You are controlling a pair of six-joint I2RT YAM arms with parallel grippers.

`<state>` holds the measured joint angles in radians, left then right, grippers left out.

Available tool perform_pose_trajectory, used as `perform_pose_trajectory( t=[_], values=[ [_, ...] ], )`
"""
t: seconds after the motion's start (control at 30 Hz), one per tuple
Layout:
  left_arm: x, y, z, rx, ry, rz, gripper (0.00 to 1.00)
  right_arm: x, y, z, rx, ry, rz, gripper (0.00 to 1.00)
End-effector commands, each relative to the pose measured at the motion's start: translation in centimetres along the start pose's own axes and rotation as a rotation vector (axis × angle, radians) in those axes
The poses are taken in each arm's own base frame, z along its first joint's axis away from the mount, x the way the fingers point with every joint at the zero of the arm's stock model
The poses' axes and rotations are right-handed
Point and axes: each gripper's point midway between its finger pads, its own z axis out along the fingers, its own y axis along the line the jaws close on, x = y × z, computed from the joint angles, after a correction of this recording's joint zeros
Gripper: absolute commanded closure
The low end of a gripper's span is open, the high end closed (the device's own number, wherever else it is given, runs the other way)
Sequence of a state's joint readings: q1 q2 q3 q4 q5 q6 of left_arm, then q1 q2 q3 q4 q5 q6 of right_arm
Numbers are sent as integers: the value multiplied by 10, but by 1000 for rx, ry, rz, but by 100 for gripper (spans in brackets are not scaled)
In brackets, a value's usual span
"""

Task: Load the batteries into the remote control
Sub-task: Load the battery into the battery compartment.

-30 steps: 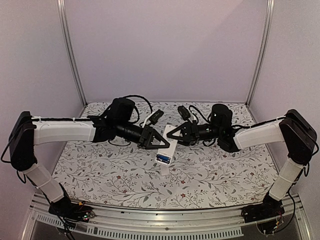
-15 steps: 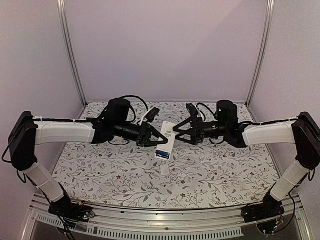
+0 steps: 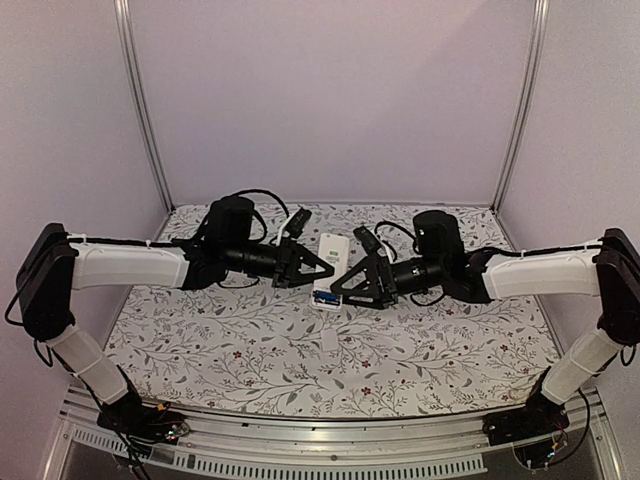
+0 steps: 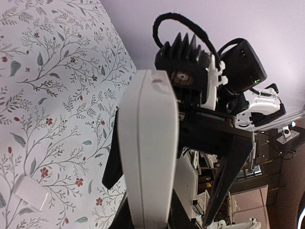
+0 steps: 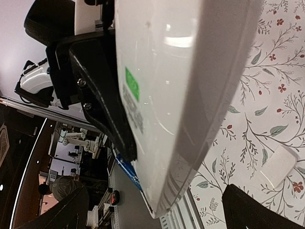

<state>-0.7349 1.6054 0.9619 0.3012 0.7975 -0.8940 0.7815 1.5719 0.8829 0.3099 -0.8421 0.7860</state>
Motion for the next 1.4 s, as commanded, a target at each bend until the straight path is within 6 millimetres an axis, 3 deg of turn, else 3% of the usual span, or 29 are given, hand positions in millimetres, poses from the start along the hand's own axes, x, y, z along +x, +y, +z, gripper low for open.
perform_pose_trajectory(
  t=[0.0,0.17,0.43,1.37],
  values=[
    [-14,-4,-8,8,-68,27,100,-6,11,10,11,-7,-35,1],
    [-15,1,-9,-21,-81,28,100,-7,7,21,40,-7,0,2],
    [-13,7,-8,-41,-83,15,100,-7,1,32,59,3,25,12],
    [-14,8,-10,-47,-96,17,100,-4,-11,44,86,24,56,29]
  ],
)
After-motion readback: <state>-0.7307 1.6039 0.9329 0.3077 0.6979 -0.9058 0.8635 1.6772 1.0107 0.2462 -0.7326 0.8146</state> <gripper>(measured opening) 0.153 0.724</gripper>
